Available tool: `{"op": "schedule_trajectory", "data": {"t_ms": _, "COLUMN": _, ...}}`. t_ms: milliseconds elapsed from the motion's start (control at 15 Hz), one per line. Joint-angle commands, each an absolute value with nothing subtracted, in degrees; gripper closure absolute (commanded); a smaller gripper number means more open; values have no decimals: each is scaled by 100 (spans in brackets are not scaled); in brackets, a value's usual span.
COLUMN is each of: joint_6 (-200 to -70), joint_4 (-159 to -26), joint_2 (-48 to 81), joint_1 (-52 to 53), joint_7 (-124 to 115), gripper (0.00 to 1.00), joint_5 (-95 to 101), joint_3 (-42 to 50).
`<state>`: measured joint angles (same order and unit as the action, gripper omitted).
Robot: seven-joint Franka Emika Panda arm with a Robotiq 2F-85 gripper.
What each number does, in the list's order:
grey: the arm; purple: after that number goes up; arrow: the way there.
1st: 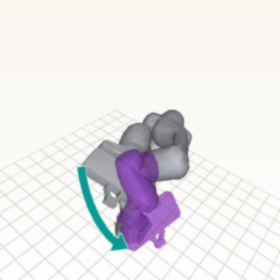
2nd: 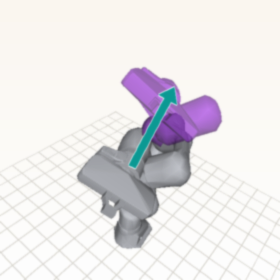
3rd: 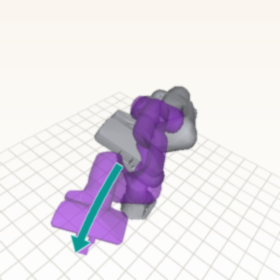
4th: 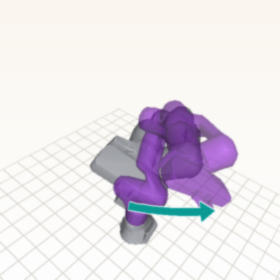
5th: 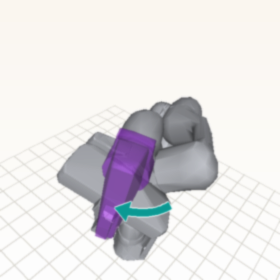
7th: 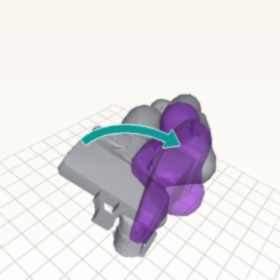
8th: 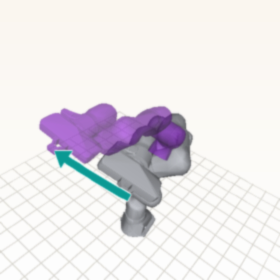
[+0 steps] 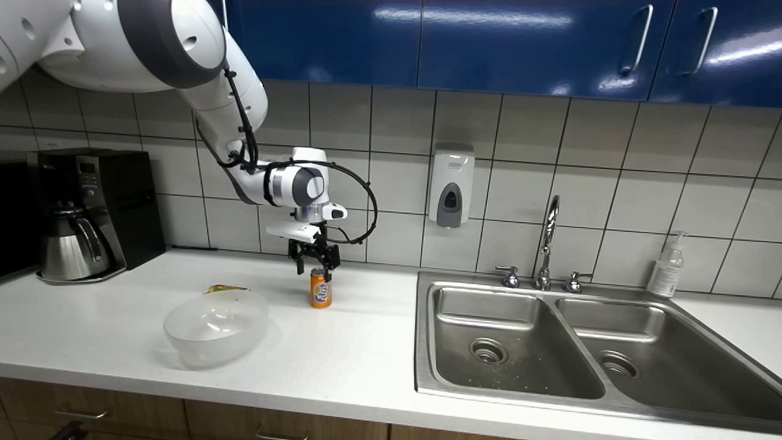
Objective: Put the can into the bowl
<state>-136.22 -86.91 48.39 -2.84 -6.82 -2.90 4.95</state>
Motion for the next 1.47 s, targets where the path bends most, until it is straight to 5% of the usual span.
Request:
{"op": "schedule_trajectory", "data": {"t_ms": 0, "joint_6": -13802, "joint_4": -8718, "joint_2": 4886, "joint_1": -238, "joint_7": -705, "gripper": 0, "joint_5": -148, "joint_3": 546}}
{"op": "schedule_trajectory", "data": {"t_ms": 667, "joint_6": -13842, "joint_4": -8659, "joint_2": 5020, "joint_1": -243, "joint_7": -719, "gripper": 0, "joint_5": -36, "joint_3": 679}}
{"op": "schedule_trajectory", "data": {"t_ms": 733, "joint_6": -13886, "joint_4": -8677, "joint_2": 5018, "joint_1": -243, "joint_7": -696, "gripper": 25, "joint_5": -21, "joint_3": 682}}
{"op": "schedule_trajectory", "data": {"t_ms": 1067, "joint_6": -14126, "joint_4": -8832, "joint_2": 4935, "joint_1": -267, "joint_7": -504, "gripper": 58, "joint_5": 90, "joint_3": 644}}
{"op": "schedule_trajectory", "data": {"t_ms": 1400, "joint_6": -14163, "joint_4": -8850, "joint_2": 4891, "joint_1": -294, "joint_7": -422, "gripper": 62, "joint_5": 108, "joint_3": 610}}
